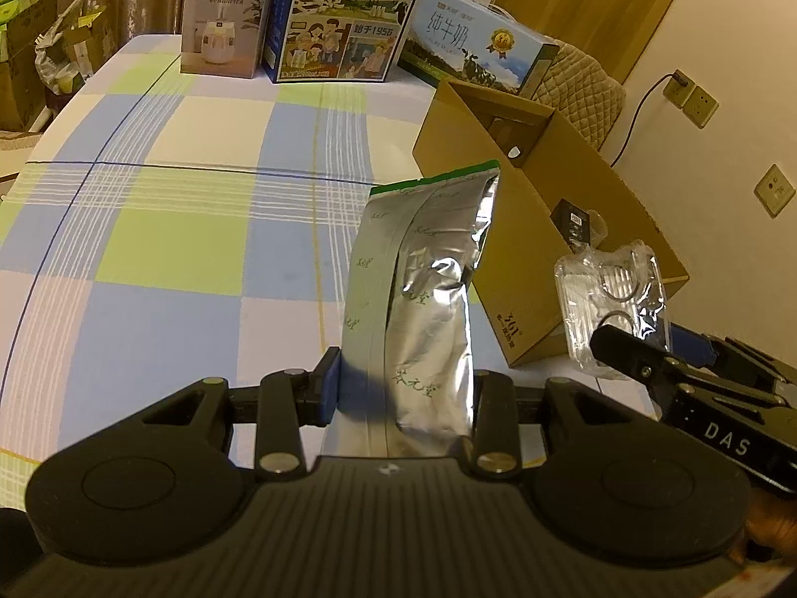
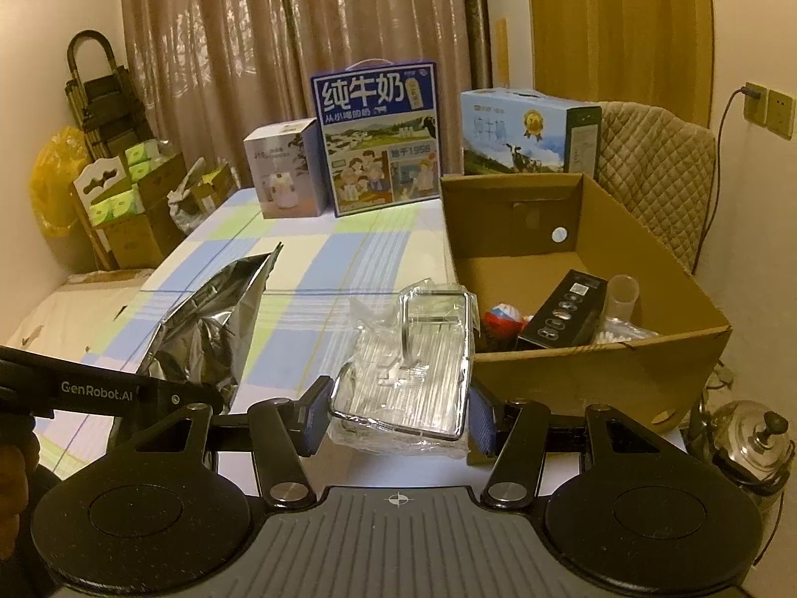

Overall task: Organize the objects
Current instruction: 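Carry the foil bag in the left gripper while the right gripper carries the wrapped rack to the box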

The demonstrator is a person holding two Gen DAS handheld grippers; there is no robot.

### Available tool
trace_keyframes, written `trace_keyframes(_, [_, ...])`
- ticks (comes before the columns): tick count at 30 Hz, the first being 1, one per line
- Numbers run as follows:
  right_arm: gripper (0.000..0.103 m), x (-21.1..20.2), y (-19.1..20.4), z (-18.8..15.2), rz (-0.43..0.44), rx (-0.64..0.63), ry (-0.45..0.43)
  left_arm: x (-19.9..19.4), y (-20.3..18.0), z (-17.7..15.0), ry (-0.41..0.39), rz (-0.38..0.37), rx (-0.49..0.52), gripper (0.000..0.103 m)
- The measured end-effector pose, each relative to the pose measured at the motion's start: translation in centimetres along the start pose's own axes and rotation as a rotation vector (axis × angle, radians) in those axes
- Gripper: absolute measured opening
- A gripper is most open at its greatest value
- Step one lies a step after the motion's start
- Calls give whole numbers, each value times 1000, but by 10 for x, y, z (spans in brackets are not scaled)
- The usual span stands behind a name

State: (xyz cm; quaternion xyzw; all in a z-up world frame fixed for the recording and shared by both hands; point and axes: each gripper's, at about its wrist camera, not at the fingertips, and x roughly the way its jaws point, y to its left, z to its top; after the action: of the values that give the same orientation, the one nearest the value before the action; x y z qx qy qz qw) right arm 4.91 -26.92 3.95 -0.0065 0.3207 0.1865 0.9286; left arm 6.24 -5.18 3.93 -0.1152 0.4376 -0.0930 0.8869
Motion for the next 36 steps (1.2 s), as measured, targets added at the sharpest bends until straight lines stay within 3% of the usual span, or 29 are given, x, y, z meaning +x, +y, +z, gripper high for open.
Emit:
trace_keyframes(13, [52, -18, -19, 8, -28, 20, -32, 2, -25, 10, -7, -39, -13, 32])
trace_keyframes(36, [52, -31, -100, 41, -126, 16, -53, 25, -123, 61, -22, -139, 42, 32])
